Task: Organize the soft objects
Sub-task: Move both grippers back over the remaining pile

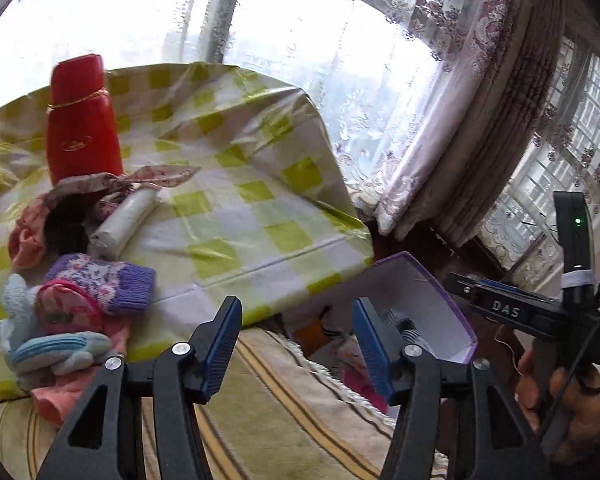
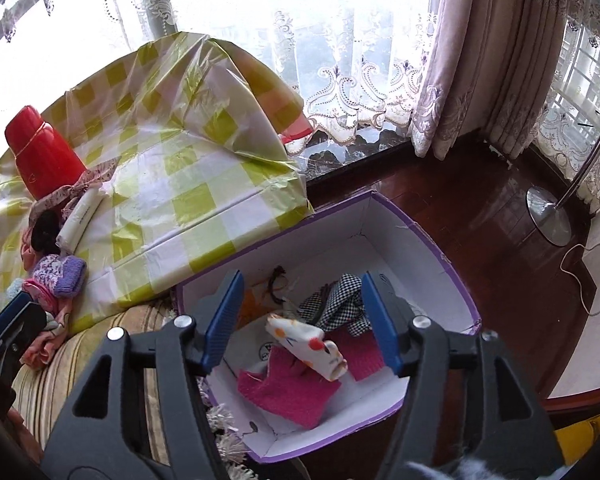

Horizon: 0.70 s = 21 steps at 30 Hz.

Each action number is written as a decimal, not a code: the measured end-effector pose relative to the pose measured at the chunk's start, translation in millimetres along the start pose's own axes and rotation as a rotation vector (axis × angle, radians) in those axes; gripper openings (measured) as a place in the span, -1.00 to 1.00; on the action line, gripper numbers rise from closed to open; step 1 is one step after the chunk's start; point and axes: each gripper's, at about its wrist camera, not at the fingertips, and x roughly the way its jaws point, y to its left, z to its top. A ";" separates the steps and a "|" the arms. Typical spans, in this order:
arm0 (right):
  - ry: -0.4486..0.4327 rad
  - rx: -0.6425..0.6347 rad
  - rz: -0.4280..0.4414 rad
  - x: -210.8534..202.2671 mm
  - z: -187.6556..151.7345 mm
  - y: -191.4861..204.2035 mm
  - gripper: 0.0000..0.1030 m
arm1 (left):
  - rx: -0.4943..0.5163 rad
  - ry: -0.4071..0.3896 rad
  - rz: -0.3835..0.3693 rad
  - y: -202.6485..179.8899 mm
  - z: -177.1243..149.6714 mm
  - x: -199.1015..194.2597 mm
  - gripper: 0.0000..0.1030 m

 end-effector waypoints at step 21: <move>-0.073 -0.262 0.242 10.2 5.3 222.9 0.46 | -0.261 -0.232 0.572 170.6 -42.0 -76.7 0.14</move>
